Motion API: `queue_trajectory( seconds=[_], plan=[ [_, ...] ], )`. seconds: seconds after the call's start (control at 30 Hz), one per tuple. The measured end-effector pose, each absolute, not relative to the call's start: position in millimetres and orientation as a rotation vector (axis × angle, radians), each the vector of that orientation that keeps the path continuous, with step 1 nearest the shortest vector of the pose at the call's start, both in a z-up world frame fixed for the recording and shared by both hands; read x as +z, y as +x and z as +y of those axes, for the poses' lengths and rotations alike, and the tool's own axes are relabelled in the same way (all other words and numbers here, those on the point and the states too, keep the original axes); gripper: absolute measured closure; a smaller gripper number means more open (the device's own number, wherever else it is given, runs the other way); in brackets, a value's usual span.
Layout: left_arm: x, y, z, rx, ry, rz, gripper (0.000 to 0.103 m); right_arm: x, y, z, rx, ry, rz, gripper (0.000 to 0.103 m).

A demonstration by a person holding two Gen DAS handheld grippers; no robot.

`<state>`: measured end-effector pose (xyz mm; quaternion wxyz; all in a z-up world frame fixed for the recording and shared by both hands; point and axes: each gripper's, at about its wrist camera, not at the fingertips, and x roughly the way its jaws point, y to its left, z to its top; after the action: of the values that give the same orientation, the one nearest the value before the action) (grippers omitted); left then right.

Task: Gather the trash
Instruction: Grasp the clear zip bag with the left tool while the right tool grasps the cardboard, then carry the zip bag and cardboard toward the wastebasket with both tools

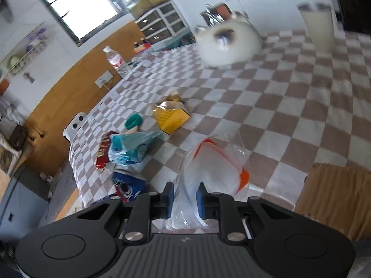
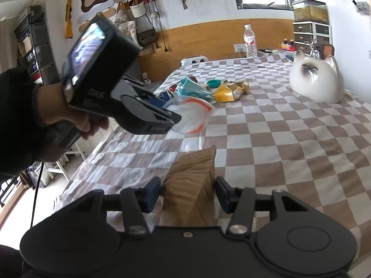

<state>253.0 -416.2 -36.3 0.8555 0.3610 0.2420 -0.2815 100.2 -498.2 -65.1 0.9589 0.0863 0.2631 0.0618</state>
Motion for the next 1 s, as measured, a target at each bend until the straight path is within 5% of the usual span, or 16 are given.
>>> queue_trajectory(
  seconds=[0.47,1.0],
  plan=[
    [7.1,223.3,-317.7,-0.585,0.352,0.458,0.085,-34.8,100.2,-476.6,0.037,0.225,0.443,0.051],
    [25.6,197.2,-193.4,-0.531,0.197,0.415,0.085,-6.9,115.1,-399.7,-0.009,0.197,0.386,0.051]
  ],
)
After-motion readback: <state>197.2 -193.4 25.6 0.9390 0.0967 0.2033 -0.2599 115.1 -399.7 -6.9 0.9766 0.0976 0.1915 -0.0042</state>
